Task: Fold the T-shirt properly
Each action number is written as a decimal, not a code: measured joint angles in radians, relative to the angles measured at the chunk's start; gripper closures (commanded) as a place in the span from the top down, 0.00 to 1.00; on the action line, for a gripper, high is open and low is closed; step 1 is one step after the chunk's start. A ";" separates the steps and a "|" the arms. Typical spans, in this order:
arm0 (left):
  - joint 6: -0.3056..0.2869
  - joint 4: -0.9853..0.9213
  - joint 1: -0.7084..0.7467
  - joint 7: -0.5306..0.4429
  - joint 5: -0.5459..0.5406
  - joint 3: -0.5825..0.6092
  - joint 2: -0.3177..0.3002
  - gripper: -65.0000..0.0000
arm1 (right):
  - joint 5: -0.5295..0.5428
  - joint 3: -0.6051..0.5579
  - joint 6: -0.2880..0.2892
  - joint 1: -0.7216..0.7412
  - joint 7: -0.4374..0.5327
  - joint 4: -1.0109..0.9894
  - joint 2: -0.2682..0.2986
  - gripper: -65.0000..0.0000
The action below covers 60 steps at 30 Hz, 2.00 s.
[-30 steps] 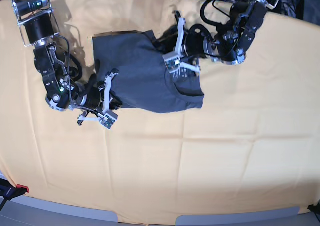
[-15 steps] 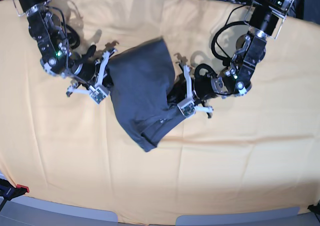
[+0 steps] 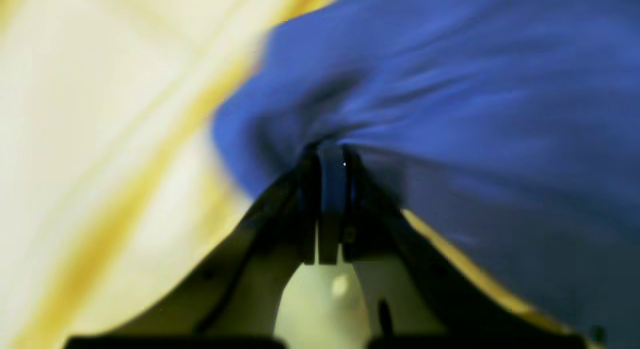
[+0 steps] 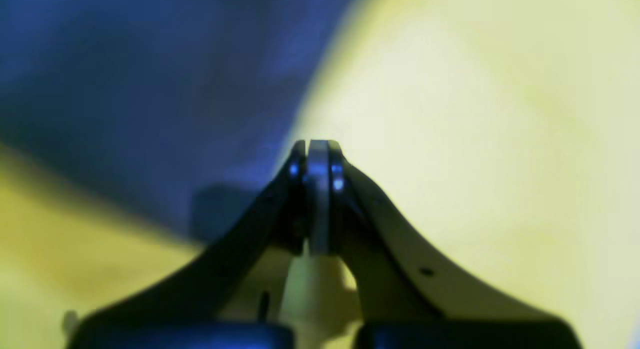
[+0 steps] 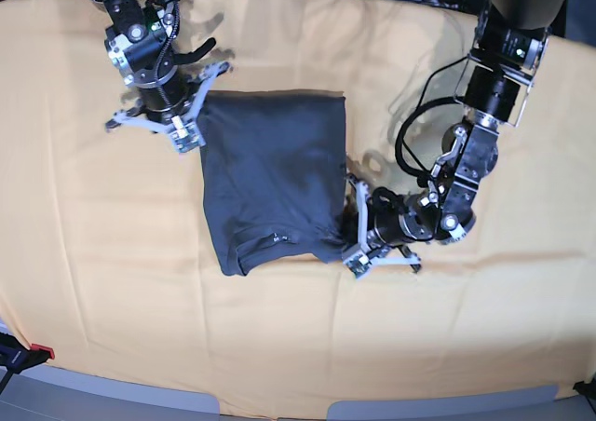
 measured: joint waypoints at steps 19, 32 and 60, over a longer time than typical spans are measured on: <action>0.067 0.205 0.071 0.167 -0.260 -0.013 -0.159 0.00 | 0.136 0.000 0.125 -0.051 0.040 0.025 0.000 0.00; 0.060 0.209 0.089 0.220 -0.491 -0.343 -0.167 0.00 | 0.249 0.010 0.234 -0.052 0.045 -0.065 -0.048 0.00; -0.204 0.229 0.455 0.577 -1.204 -0.765 -0.168 0.00 | 1.160 0.670 0.752 -0.062 -0.023 0.183 -0.093 0.00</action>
